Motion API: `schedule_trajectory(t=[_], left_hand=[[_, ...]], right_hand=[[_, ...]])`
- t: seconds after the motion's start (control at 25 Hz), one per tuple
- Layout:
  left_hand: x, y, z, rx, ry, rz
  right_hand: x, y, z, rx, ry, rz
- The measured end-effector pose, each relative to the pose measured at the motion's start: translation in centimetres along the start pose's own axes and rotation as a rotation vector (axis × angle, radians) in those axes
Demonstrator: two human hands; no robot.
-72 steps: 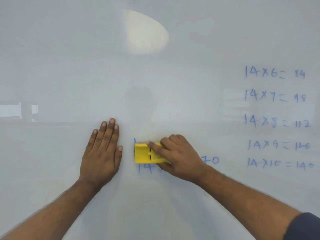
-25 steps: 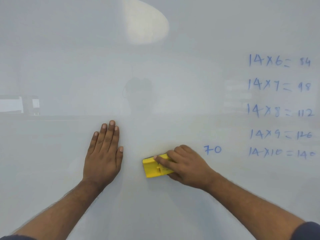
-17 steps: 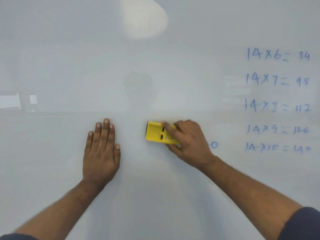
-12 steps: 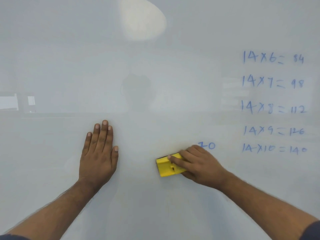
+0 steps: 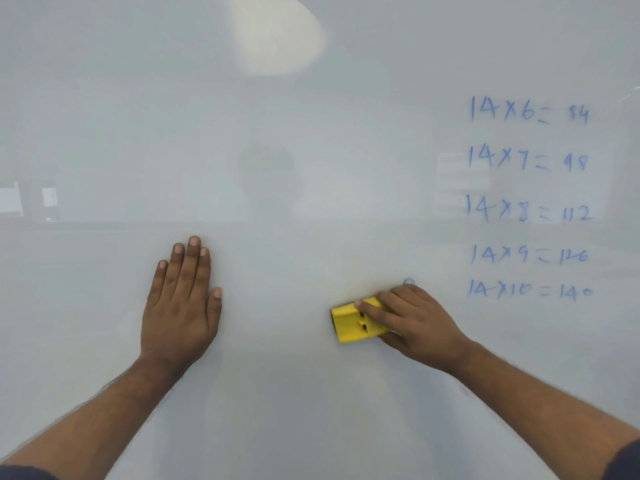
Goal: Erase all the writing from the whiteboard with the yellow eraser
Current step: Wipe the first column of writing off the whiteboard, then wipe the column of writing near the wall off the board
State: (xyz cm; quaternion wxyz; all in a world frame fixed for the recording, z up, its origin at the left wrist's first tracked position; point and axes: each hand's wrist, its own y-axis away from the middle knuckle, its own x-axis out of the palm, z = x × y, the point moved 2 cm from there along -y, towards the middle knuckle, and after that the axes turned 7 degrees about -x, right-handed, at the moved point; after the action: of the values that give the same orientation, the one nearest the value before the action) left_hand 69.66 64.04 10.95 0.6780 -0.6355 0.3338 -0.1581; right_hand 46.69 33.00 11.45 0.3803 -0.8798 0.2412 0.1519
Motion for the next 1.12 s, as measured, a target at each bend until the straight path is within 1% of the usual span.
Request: schedule_trajectory(t=[0.08,0.12,0.2,0.28,0.36,0.44,0.56,0.68,0.76,0.8,0.96,1.04,1.12], left_hand=[[-0.1,0.0,0.0,0.002,-0.005,0.007],[-0.1,0.0,-0.1,0.001,-0.009,0.004],[0.0,0.1,-0.4,-0.01,-0.004,-0.005],[0.1,0.3,-0.5,-0.036,0.001,-0.009],[0.2,0.4,-0.7,-0.049,0.005,-0.007],[0.1,0.5,-0.9,-0.052,0.009,0.006],[-0.4,0.5,-1.1,-0.064,0.005,0.038],[-1.1,0.6,-1.3,-0.065,0.0,0.075],[-1.6,0.7,-1.5,-0.071,-0.006,0.09],[-1.8,0.8,-1.7,-0.068,-0.007,0.096],[-2.5,0.2,-3.1,-0.035,-0.013,0.097],[-2.7,-0.3,-4.5,-0.03,0.0,0.09],[-2.9,-0.9,-6.2,-0.016,0.013,0.082]], right_hand=[[-0.8,1.5,-1.6,-0.049,0.031,0.038],[-1.4,1.6,-2.8,-0.042,0.046,0.041],[-2.7,0.9,-5.4,0.038,0.074,0.02],[-3.6,-0.4,-6.7,0.153,0.069,-0.039],[-3.5,-0.8,-6.3,0.244,0.041,-0.098],[-2.9,-0.1,-5.1,0.288,0.023,-0.113],[-2.0,2.0,-3.3,0.267,-0.02,-0.063],[-1.5,4.7,-1.6,0.211,-0.066,0.062],[-1.9,6.0,-1.3,0.212,-0.093,0.122],[-2.4,6.3,-1.5,0.24,-0.106,0.106],[-5.3,5.9,-4.9,0.408,-0.091,-0.055],[-5.8,5.1,-6.1,0.492,-0.056,-0.082],[-5.2,4.7,-5.5,0.499,-0.031,-0.064]])
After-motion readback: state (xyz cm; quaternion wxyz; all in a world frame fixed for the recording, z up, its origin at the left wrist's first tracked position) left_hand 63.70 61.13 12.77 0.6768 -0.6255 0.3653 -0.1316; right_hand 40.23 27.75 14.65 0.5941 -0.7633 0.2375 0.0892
